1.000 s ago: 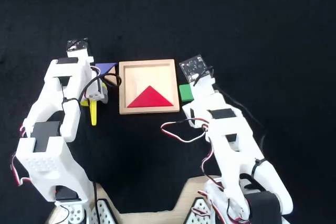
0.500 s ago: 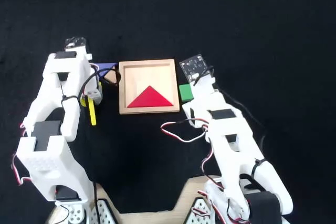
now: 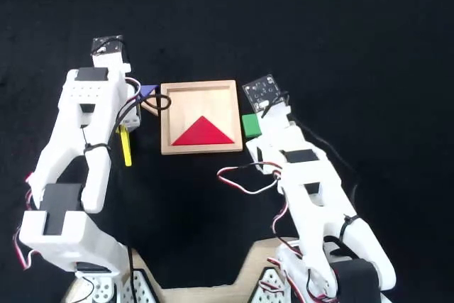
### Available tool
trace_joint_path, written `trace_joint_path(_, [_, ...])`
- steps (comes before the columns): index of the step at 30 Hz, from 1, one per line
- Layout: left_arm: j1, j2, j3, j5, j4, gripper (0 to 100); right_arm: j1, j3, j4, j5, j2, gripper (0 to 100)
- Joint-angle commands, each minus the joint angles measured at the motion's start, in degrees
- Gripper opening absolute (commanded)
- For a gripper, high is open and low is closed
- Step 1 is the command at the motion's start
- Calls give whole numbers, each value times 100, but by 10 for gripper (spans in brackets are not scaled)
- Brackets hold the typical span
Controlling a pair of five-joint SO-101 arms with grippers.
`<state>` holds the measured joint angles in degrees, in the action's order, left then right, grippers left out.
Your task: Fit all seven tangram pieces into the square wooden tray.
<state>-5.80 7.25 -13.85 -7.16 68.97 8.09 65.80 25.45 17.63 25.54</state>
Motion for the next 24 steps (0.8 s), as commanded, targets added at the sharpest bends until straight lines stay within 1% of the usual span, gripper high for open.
trace_joint_path(1, [-13,-167,119,-9,35,29,88,-22,-79,53,171,15])
trace_joint_path(4, [259,-536,532,-9,387,29,88,-22,-97,53,171,15])
trace_joint_path(8, [813,-1081,1156,0,774,29,53,-22,-97,53,171,14])
trace_joint_path(12, [1279,-1081,1657,0,1046,29,53,-22,-97,53,171,13])
trace_joint_path(16, [1349,-607,1982,0,1020,29,53,-22,-105,53,171,12])
trace_joint_path(24, [1560,879,2923,-53,941,29,44,-22,-123,53,171,12])
